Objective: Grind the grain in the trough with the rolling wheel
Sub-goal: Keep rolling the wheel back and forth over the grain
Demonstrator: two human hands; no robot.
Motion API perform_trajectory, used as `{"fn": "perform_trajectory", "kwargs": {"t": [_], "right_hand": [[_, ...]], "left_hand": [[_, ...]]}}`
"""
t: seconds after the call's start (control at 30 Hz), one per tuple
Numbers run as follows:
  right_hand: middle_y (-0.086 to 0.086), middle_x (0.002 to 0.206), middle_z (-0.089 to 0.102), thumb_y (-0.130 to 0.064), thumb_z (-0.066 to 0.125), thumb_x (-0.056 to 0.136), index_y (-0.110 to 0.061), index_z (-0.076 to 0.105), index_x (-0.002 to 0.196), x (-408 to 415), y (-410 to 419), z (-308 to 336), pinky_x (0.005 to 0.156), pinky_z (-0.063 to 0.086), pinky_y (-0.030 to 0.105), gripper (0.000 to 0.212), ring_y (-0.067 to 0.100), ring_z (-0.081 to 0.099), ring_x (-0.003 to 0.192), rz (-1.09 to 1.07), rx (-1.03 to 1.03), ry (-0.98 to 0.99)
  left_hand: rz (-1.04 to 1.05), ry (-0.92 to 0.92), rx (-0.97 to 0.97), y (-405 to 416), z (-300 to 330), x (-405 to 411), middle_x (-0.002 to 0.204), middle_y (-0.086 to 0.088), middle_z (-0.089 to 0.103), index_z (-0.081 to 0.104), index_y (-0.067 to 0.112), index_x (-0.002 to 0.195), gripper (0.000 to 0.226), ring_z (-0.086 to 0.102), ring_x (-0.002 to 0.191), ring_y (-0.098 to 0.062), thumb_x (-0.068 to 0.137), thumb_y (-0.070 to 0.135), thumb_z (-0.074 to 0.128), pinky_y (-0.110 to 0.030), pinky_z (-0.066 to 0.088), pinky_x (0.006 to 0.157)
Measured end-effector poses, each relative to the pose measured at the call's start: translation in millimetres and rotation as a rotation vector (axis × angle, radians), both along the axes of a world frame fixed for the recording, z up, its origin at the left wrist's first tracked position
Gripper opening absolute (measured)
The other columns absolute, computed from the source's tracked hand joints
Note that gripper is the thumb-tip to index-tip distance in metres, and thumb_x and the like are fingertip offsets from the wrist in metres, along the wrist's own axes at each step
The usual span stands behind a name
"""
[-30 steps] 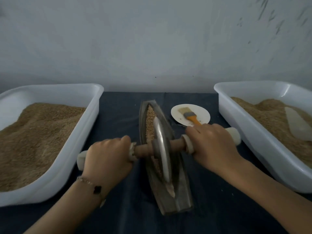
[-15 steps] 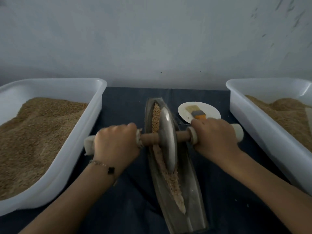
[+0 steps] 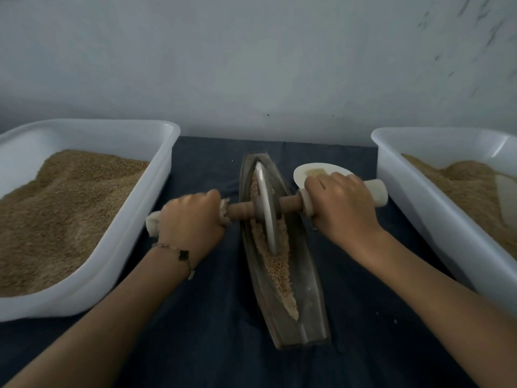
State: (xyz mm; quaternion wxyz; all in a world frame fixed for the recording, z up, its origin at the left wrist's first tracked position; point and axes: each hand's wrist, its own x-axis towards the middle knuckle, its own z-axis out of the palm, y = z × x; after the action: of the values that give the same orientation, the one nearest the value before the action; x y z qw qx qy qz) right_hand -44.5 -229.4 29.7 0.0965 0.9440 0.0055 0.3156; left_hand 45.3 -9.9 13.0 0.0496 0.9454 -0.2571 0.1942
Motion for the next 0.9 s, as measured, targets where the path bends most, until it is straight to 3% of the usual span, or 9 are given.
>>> {"fn": "perform_trajectory", "kwargs": {"t": [0.13, 0.23, 0.3, 0.43, 0.5, 0.57, 0.6, 0.73, 0.9], "right_hand": [[0.008, 0.068, 0.060, -0.004, 0.081, 0.054, -0.010, 0.058, 0.074, -44.2, 7.3, -0.2, 0.056, 0.037, 0.032, 0.031, 0.027, 0.054, 0.059, 0.055, 0.008, -0.036], [0.004, 0.065, 0.057, -0.004, 0.077, 0.053, -0.012, 0.058, 0.072, -72.0, 7.3, 3.6, 0.056, 0.028, 0.029, 0.028, 0.024, 0.050, 0.056, 0.094, 0.000, -0.053], [0.004, 0.064, 0.055, -0.005, 0.072, 0.054, -0.012, 0.058, 0.071, -83.3, 5.9, 5.6, 0.056, 0.025, 0.029, 0.023, 0.024, 0.048, 0.055, 0.113, -0.006, -0.074], [0.006, 0.061, 0.053, -0.012, 0.062, 0.068, -0.010, 0.059, 0.070, -82.4, 5.8, -2.8, 0.055, 0.028, 0.028, 0.005, 0.024, 0.047, 0.052, 0.140, 0.003, -0.149], [0.007, 0.058, 0.052, -0.016, 0.054, 0.081, -0.009, 0.058, 0.067, -71.0, 3.8, -8.9, 0.052, 0.029, 0.029, 0.015, 0.024, 0.046, 0.050, 0.131, 0.015, -0.185], [0.007, 0.057, 0.051, -0.016, 0.056, 0.079, -0.009, 0.055, 0.066, -54.5, -0.6, -14.8, 0.049, 0.031, 0.031, 0.015, 0.025, 0.046, 0.049, 0.113, 0.008, -0.189], [0.008, 0.058, 0.052, -0.013, 0.063, 0.073, -0.008, 0.055, 0.066, -45.8, -3.0, -17.9, 0.048, 0.033, 0.032, 0.012, 0.026, 0.047, 0.049, 0.101, 0.013, -0.177], [0.012, 0.059, 0.055, -0.005, 0.081, 0.050, -0.005, 0.056, 0.068, -9.6, -14.4, -20.9, 0.048, 0.033, 0.032, 0.031, 0.031, 0.051, 0.050, 0.020, 0.067, -0.084], [0.011, 0.060, 0.055, -0.008, 0.080, 0.059, -0.007, 0.053, 0.068, 23.6, -19.2, -16.3, 0.051, 0.031, 0.030, 0.028, 0.030, 0.050, 0.052, -0.005, 0.061, -0.072]], "left_hand": [[-0.030, -0.020, 0.016, 17.3, 6.7, -39.4, 0.059, 0.012, 0.038, 0.032, 0.027, 0.066, 0.030, 0.039, 0.052, -0.009, 0.084, 0.034, 0.055, -0.024, 0.019, 0.044], [-0.139, -0.077, 0.015, 30.2, 21.0, -71.8, 0.047, 0.010, 0.040, 0.040, 0.021, 0.058, 0.036, 0.030, 0.040, -0.009, 0.061, 0.023, 0.076, -0.016, 0.006, 0.043], [-0.162, -0.103, 0.003, 34.3, 28.4, -83.9, 0.042, 0.008, 0.040, 0.040, 0.019, 0.054, 0.040, 0.029, 0.035, -0.010, 0.050, 0.017, 0.080, -0.013, 0.001, 0.046], [-0.173, -0.138, -0.022, 28.7, 25.7, -81.8, 0.042, 0.003, 0.041, 0.040, 0.017, 0.052, 0.036, 0.036, 0.034, -0.015, 0.053, 0.012, 0.076, -0.014, 0.005, 0.049], [-0.150, -0.141, -0.024, 22.4, 21.0, -70.5, 0.041, 0.002, 0.042, 0.041, 0.016, 0.052, 0.037, 0.037, 0.034, -0.017, 0.050, 0.008, 0.077, -0.014, 0.006, 0.049], [-0.131, -0.136, -0.036, 16.6, 15.9, -54.8, 0.041, 0.000, 0.043, 0.042, 0.014, 0.051, 0.037, 0.039, 0.033, -0.019, 0.047, 0.006, 0.078, -0.014, 0.006, 0.049], [-0.122, -0.138, -0.040, 13.8, 14.0, -47.5, 0.041, -0.001, 0.044, 0.043, 0.014, 0.051, 0.036, 0.039, 0.033, -0.019, 0.047, 0.006, 0.078, -0.014, 0.005, 0.050], [-0.091, -0.209, -0.031, -2.3, 12.8, -16.1, 0.042, -0.001, 0.043, 0.040, 0.016, 0.053, 0.036, 0.030, 0.039, -0.014, 0.056, 0.009, 0.075, -0.016, 0.006, 0.051], [0.044, -0.217, 0.027, -13.2, 5.6, 16.4, 0.054, 0.008, 0.032, 0.036, 0.020, 0.063, 0.028, 0.030, 0.047, -0.012, 0.080, 0.028, 0.057, -0.023, 0.011, 0.046]]}}
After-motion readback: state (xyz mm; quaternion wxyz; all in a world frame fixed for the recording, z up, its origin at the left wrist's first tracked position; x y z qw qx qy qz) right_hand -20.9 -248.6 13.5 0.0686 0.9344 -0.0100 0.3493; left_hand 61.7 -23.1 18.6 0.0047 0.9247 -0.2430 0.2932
